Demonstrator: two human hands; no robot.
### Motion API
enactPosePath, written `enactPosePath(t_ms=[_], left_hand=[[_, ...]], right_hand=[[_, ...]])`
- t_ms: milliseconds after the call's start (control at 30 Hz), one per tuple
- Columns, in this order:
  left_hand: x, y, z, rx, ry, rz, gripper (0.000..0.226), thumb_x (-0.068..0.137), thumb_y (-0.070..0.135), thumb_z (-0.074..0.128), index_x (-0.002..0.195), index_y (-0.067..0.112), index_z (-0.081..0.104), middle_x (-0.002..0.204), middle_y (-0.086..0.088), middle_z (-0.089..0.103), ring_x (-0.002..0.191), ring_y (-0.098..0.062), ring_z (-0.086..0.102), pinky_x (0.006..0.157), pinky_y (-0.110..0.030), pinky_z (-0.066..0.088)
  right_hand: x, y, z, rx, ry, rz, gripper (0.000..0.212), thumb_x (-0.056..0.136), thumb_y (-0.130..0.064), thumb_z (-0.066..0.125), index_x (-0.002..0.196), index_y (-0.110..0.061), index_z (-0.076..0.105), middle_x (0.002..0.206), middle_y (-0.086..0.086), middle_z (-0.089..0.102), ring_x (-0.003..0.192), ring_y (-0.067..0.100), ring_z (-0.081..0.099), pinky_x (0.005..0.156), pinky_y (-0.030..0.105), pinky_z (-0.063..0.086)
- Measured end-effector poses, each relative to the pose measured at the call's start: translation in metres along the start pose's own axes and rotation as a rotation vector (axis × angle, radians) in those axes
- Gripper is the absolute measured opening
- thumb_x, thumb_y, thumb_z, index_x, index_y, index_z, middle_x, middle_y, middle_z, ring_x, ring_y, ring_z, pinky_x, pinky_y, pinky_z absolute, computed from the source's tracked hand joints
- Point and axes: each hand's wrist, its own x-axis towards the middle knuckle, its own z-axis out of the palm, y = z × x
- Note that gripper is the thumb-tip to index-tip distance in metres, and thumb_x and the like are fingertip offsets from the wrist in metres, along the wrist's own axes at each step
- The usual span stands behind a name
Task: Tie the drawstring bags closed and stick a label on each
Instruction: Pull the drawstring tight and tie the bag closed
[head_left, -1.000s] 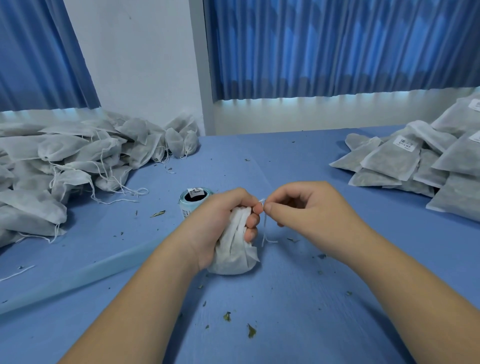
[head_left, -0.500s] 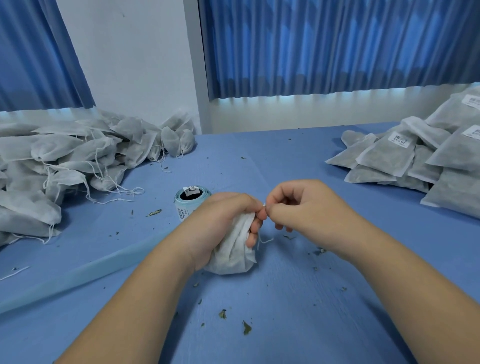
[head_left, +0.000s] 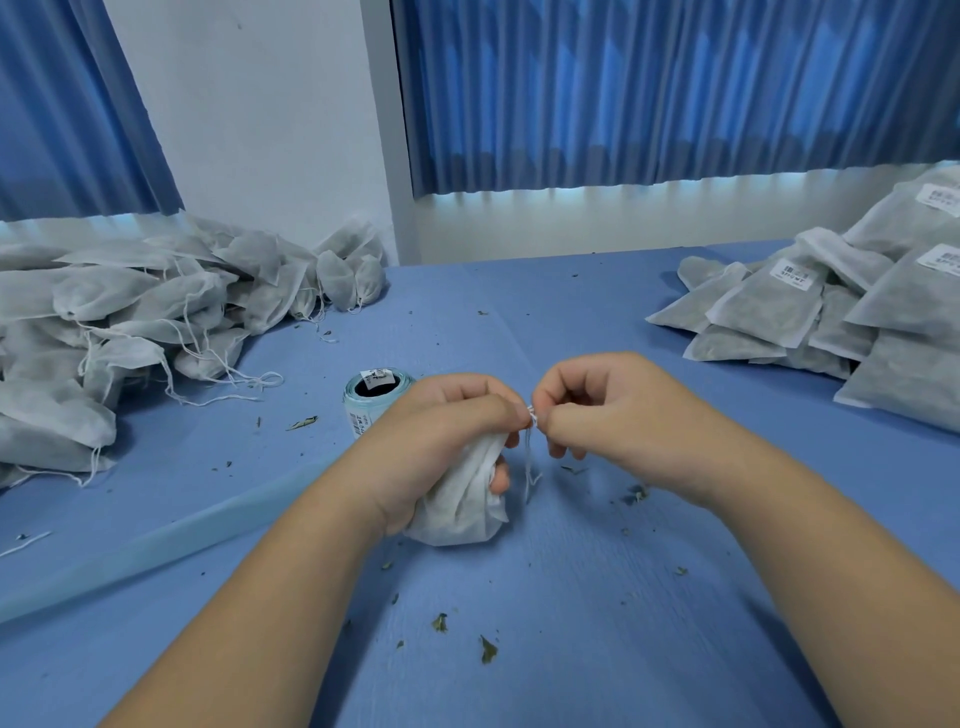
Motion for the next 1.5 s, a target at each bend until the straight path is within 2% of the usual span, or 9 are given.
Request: enactPosePath(t_ms=[233,433,567,800,1000,1167,1300,1400,1500], left_hand=[[0.0,-0.001,0.001,0.032,0.076,0.021,0.011,0.081,0.007,0.071,0.071,0.011,0.07,0.072,-0.011,0.051,0.043,-0.019,0.051,0.046,-0.021,0.045],[0.002,-0.001,-0.003,-0.01,0.145,-0.005,0.013,0.085,0.009,0.068,0.072,0.011,0.068,0.065,-0.001,0.057,0.045,-0.02,0.053,0.047,-0.021,0.044],[0.001,-0.001,0.0,-0.001,0.131,-0.01,0.009,0.078,0.013,0.072,0.071,0.011,0.067,0.066,-0.004,0.055,0.046,-0.02,0.054,0.048,-0.023,0.044],[0.001,0.0,0.002,0.006,0.164,0.008,0.012,0.087,0.01,0.066,0.075,0.008,0.065,0.066,-0.005,0.054,0.048,-0.021,0.054,0.048,-0.024,0.045],[0.0,-0.001,0.006,0.036,0.224,0.038,0.014,0.087,0.01,0.067,0.073,0.009,0.064,0.063,-0.001,0.057,0.047,-0.02,0.055,0.047,-0.023,0.045],[-0.001,-0.002,0.013,0.151,0.326,0.079,0.018,0.088,0.011,0.068,0.07,0.012,0.065,0.058,0.002,0.057,0.046,-0.02,0.059,0.046,-0.022,0.045],[-0.001,-0.005,0.02,0.342,0.451,0.149,0.017,0.086,0.015,0.069,0.069,0.016,0.067,0.053,0.011,0.059,0.045,-0.013,0.064,0.042,-0.014,0.042],[-0.002,-0.005,0.025,0.45,0.504,0.211,0.021,0.085,0.017,0.07,0.064,0.022,0.067,0.052,0.015,0.061,0.044,-0.007,0.063,0.044,-0.01,0.041],[-0.003,-0.004,0.025,0.467,0.517,0.22,0.024,0.084,0.017,0.071,0.062,0.025,0.069,0.053,0.017,0.061,0.045,-0.009,0.064,0.046,-0.011,0.043]], right_hand=[[0.001,0.002,-0.002,-0.019,0.021,-0.002,0.015,0.079,-0.011,0.06,0.067,-0.02,0.065,0.059,-0.006,0.061,0.06,0.01,0.052,0.061,0.031,0.042],[0.003,0.002,-0.002,0.07,0.09,-0.065,0.012,0.081,-0.005,0.063,0.075,-0.015,0.061,0.064,-0.004,0.062,0.061,0.01,0.065,0.06,0.025,0.046],[0.003,0.002,0.002,0.133,0.101,-0.108,0.012,0.081,-0.006,0.07,0.079,-0.012,0.061,0.066,-0.004,0.065,0.061,0.013,0.067,0.055,0.018,0.046],[0.006,0.005,0.006,0.077,0.162,-0.091,0.013,0.081,-0.004,0.07,0.077,-0.017,0.067,0.07,0.001,0.07,0.064,0.013,0.068,0.061,0.031,0.048],[0.006,0.006,0.011,0.016,0.242,-0.107,0.019,0.08,-0.007,0.069,0.074,-0.024,0.072,0.074,0.002,0.071,0.075,0.031,0.067,0.066,0.043,0.054],[0.007,0.006,0.011,-0.035,0.296,-0.08,0.02,0.077,-0.009,0.067,0.07,-0.028,0.073,0.068,0.0,0.069,0.063,0.018,0.064,0.058,0.036,0.051],[0.006,0.004,0.009,-0.013,0.273,0.003,0.016,0.075,-0.01,0.066,0.069,-0.024,0.074,0.063,0.001,0.069,0.06,0.017,0.059,0.062,0.046,0.055],[0.005,0.005,0.006,0.01,0.236,0.054,0.011,0.074,-0.016,0.067,0.07,-0.023,0.074,0.063,-0.001,0.07,0.06,0.016,0.061,0.063,0.041,0.055],[0.004,0.006,0.003,0.055,0.186,0.075,0.008,0.075,-0.017,0.068,0.07,-0.017,0.074,0.065,0.001,0.071,0.06,0.008,0.064,0.061,0.028,0.054]])
